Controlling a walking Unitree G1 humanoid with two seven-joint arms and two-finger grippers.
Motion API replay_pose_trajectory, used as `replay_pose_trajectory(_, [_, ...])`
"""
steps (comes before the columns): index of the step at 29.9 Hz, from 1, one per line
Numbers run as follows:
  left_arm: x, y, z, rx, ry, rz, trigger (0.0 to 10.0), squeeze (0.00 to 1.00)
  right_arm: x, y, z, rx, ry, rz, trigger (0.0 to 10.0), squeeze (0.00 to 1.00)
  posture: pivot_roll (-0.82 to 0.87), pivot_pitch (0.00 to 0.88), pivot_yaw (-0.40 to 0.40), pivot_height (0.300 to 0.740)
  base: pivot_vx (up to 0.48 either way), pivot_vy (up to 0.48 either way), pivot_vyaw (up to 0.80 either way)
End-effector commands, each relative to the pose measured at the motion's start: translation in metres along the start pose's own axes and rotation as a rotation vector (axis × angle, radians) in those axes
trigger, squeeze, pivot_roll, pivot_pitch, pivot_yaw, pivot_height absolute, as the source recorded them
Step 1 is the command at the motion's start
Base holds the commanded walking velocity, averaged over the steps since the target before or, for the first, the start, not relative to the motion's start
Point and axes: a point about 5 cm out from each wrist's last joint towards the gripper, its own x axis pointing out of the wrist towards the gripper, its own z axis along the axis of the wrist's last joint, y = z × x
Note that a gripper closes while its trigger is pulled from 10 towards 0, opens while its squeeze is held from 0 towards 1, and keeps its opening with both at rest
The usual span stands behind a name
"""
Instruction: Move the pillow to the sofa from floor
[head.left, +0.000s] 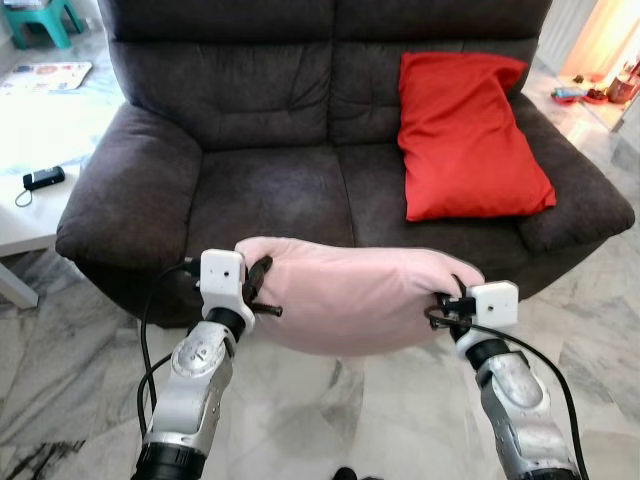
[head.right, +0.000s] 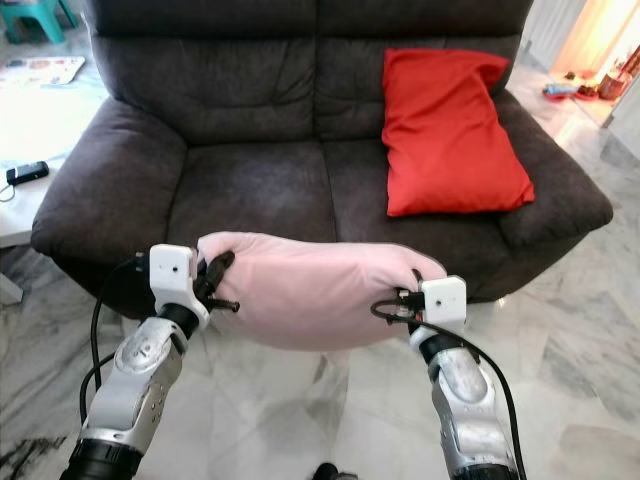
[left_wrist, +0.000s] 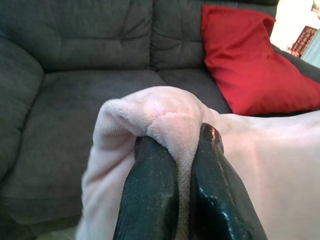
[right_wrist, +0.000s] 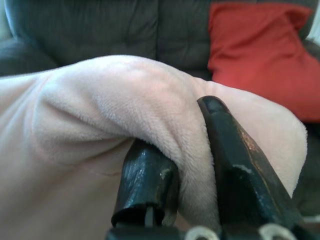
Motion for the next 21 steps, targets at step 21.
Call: replay_pose_trajectory(21, [0.004, 0.005, 0.013, -0.005, -0.112, 0.062, 10.0, 0.0, 0.01, 0.001, 0.048, 0.054, -0.16, -0.116, 10.0, 0.0, -0.04, 0.0, -0.048, 0.74, 0.0, 0.148, -0.05])
